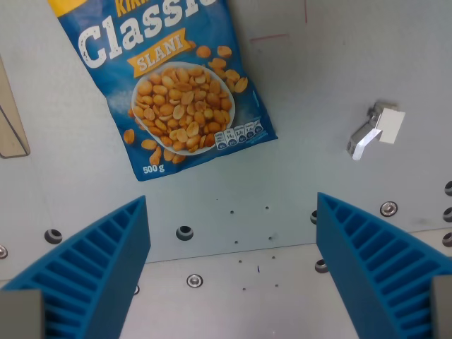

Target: Move in base positive x

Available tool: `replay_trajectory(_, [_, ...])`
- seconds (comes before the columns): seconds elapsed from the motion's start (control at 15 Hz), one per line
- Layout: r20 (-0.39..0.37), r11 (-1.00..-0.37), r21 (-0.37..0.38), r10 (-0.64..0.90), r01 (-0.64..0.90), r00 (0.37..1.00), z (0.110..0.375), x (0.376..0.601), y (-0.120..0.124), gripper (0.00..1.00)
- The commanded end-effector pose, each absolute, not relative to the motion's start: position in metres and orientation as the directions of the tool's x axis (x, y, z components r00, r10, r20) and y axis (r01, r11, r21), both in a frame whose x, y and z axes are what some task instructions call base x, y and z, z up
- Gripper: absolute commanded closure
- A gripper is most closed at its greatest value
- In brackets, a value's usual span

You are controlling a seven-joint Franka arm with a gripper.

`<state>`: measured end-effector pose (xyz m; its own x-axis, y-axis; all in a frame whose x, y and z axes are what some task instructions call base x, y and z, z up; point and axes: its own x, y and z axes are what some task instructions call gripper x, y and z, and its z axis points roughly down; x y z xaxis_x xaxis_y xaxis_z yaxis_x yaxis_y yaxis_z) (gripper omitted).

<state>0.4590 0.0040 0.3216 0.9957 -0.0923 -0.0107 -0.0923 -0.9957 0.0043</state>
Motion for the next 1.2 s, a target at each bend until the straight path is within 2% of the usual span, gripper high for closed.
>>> replay_trajectory(0.07, [-0.005,-0.996,0.004,-0.093,-0.093,0.996,0.325,0.464,0.004,0.00])
replay_trajectory(1.2, [-0.005,-0.996,0.004,-0.093,-0.093,0.996,0.322,0.550,0.012,0.00])
